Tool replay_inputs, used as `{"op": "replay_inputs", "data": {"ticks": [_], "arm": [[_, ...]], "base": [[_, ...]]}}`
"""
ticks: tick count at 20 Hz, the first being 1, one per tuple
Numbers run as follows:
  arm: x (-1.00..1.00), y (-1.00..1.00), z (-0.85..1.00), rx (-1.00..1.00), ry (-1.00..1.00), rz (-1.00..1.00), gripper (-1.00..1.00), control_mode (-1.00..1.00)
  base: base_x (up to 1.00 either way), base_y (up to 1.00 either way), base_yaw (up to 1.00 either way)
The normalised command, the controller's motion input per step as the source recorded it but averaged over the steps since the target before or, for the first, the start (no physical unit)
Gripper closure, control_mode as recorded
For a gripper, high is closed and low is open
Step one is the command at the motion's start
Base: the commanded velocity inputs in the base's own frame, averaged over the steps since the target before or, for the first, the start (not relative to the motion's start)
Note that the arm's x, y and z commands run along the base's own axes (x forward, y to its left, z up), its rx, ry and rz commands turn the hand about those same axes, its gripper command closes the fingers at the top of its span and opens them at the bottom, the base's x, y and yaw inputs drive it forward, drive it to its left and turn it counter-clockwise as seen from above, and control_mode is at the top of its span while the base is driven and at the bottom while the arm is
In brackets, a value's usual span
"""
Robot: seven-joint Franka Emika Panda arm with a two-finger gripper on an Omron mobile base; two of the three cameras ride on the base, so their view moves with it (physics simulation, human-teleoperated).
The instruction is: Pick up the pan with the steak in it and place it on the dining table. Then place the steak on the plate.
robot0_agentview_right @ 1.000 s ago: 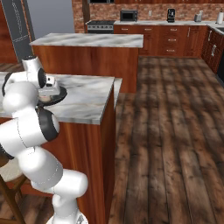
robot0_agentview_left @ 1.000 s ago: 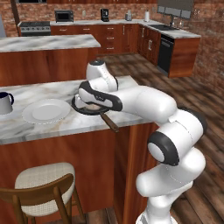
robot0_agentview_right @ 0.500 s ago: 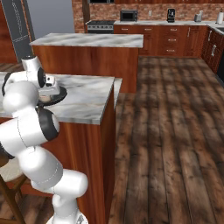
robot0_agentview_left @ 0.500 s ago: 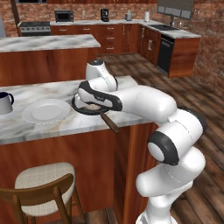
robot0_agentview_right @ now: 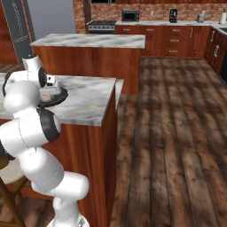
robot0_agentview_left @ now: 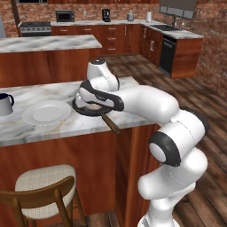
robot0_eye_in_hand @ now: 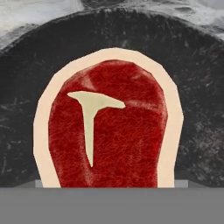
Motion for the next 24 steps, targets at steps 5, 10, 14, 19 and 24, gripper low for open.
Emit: {"op": "replay_inputs", "data": {"ticks": [5,10,14,19,24], "arm": [[-0.18,0.00,0.56,0.04,-0.05,0.01,1.00,-1.00],[-0.46,0.04,0.56,0.01,-0.09,0.05,1.00,-1.00],[-0.56,0.15,0.38,0.01,-0.10,0.09,1.00,-1.00],[-0.18,0.23,0.17,0.02,-0.11,0.12,1.00,-1.00],[0.05,0.34,0.02,0.04,-0.09,0.10,1.00,-1.00]], "base": [[0.00,0.00,0.00],[0.00,0.00,0.00],[0.00,0.00,0.00],[0.00,0.00,0.00],[0.00,0.00,0.00]]}}
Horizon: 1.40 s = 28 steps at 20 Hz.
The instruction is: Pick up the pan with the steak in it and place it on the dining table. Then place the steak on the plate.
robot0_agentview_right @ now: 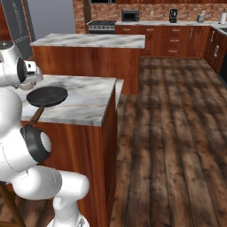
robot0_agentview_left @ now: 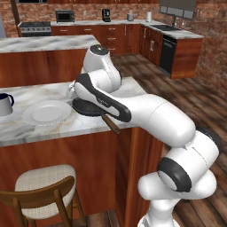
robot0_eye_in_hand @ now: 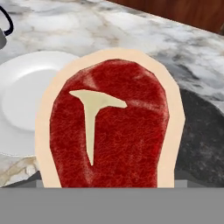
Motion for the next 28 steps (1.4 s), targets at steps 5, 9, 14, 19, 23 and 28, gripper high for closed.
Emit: {"op": "replay_inputs", "data": {"ticks": [5,9,14,19,23,28], "arm": [[0.11,0.45,0.00,0.05,-0.07,0.10,1.00,-1.00],[0.27,0.47,-0.02,0.04,-0.07,0.08,1.00,-1.00],[0.10,0.52,-0.01,0.03,-0.04,0.05,1.00,-1.00],[0.00,0.53,0.00,0.00,0.00,0.03,1.00,-1.00],[0.00,0.11,0.00,-0.01,0.02,0.00,1.00,-1.00],[0.00,0.00,-0.02,0.00,0.01,0.00,1.00,-1.00]], "base": [[0.00,0.00,0.00],[0.00,0.00,0.00],[0.00,0.00,0.00],[0.00,0.00,0.00],[0.00,0.00,0.00],[0.00,0.00,0.00]]}}
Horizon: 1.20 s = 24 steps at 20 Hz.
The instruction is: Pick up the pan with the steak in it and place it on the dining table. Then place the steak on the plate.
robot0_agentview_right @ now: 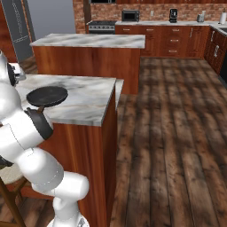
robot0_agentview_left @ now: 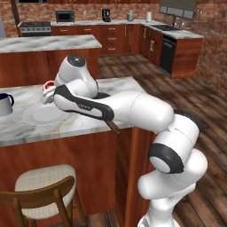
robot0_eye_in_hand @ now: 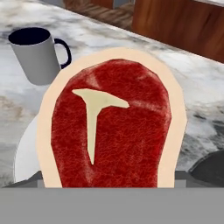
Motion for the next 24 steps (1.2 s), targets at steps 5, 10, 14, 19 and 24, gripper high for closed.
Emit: {"op": "replay_inputs", "data": {"ticks": [5,10,14,19,24], "arm": [[0.08,0.05,-0.12,-0.01,0.06,0.00,1.00,-1.00],[0.14,0.13,-0.14,-0.02,0.07,0.00,1.00,-1.00],[0.12,0.19,-0.09,-0.03,0.07,0.00,1.00,-1.00],[0.20,0.38,-0.05,-0.08,0.09,-0.02,1.00,-1.00],[0.04,0.19,-0.03,-0.04,0.05,0.00,1.00,-1.00]], "base": [[0.00,0.00,0.00],[0.00,0.00,0.00],[0.00,0.00,0.00],[0.00,0.00,0.00],[0.00,0.00,0.00]]}}
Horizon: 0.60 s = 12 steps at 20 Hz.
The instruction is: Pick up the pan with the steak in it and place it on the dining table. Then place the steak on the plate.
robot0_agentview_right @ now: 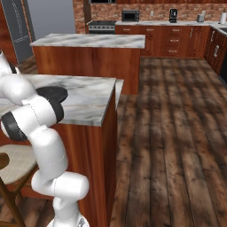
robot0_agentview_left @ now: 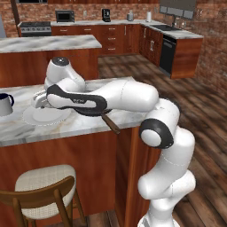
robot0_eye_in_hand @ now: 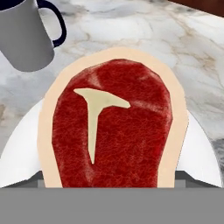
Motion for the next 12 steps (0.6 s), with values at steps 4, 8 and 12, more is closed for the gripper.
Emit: {"op": "replay_inputs", "data": {"ticks": [4,8,12], "arm": [[0.00,0.00,0.00,0.00,0.00,0.00,1.00,-1.00],[0.01,0.00,-0.10,-0.02,0.02,0.00,1.00,-1.00],[0.00,0.00,-0.19,-0.04,0.04,0.00,1.00,-1.00]], "base": [[0.00,0.00,0.00],[0.00,0.00,0.00],[0.00,0.00,0.00]]}}
